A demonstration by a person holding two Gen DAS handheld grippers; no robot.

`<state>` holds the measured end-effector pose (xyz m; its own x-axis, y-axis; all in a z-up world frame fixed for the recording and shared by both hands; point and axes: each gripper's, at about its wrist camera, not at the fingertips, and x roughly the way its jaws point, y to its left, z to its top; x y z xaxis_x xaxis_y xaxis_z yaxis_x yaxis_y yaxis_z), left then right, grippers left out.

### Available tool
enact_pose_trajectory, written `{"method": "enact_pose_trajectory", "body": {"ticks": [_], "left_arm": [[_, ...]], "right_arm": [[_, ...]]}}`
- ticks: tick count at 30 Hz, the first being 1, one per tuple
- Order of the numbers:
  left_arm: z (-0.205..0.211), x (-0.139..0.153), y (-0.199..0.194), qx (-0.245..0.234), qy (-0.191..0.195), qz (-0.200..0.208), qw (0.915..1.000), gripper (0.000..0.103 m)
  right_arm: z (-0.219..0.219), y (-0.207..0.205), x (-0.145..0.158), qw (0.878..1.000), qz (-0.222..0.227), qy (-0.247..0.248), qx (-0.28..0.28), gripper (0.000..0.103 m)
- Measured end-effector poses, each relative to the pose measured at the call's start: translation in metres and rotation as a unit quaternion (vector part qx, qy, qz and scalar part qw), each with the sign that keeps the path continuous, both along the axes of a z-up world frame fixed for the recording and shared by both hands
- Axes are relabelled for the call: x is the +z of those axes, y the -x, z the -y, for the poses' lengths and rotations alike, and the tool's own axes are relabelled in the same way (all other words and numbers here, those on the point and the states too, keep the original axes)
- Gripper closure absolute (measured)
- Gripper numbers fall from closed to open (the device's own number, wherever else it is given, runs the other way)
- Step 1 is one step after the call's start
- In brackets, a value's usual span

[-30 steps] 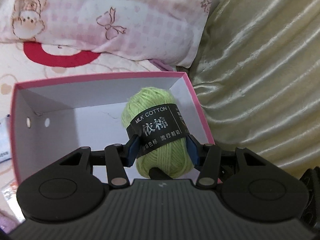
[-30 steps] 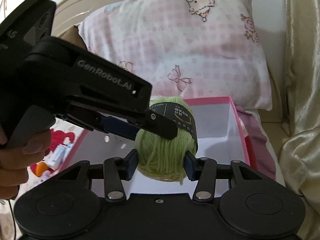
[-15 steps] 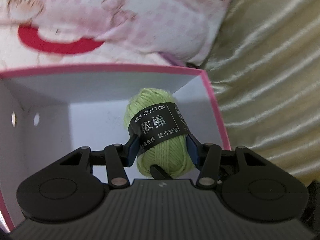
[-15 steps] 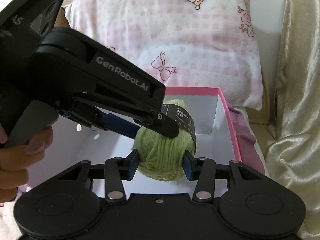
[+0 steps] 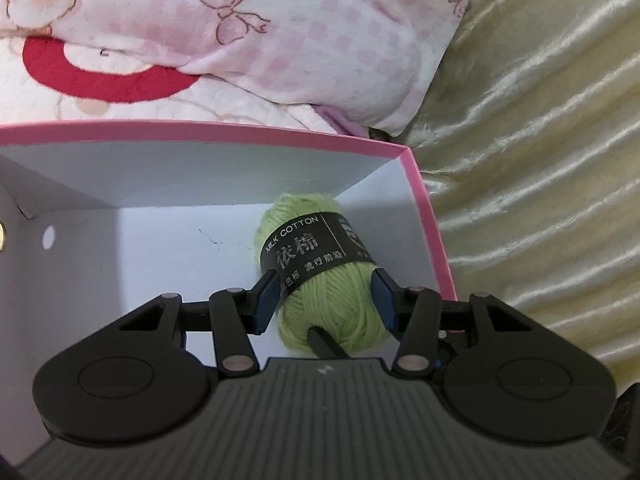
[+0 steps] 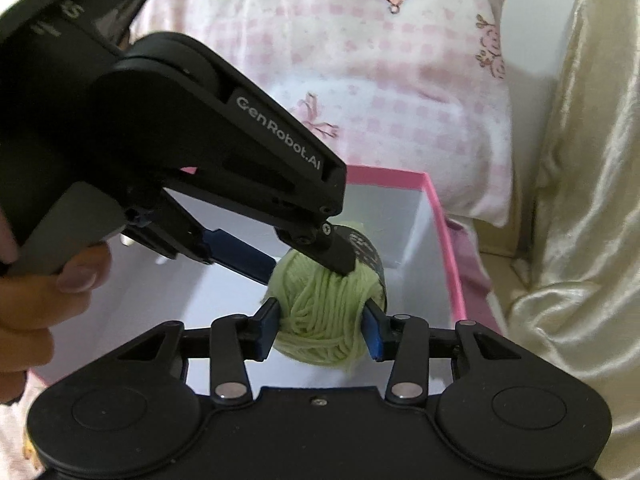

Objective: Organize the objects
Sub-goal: 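Lower the yarn into the pink box and open the left gripper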

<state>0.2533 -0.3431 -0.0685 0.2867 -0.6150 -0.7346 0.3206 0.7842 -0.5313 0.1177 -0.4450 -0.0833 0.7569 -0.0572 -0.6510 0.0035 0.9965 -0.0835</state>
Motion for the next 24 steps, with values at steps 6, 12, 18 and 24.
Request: {"method": "enact_pose_trajectory", "body": {"ticks": [6, 12, 18, 24], "left_arm": [[0.004, 0.003, 0.006, -0.011, -0.022, 0.03, 0.9992, 0.061], [0.002, -0.013, 0.002, 0.005, -0.01, 0.005, 0.9999, 0.065], [0.005, -0.017, 0.003, 0.021, -0.005, 0.003, 0.9998, 0.066], [0.011, -0.021, -0.002, 0.036, -0.01, -0.004, 0.9993, 0.066]], "right_arm": [[-0.007, -0.004, -0.005, 1.0, 0.0, 0.02, -0.01, 0.057], [-0.005, 0.004, -0.004, 1.0, -0.006, -0.004, 0.001, 0.059], [0.004, 0.0, -0.01, 1.0, -0.015, -0.005, -0.015, 0.076], [0.001, -0.007, -0.013, 0.999, -0.016, 0.006, -0.028, 0.076]]}}
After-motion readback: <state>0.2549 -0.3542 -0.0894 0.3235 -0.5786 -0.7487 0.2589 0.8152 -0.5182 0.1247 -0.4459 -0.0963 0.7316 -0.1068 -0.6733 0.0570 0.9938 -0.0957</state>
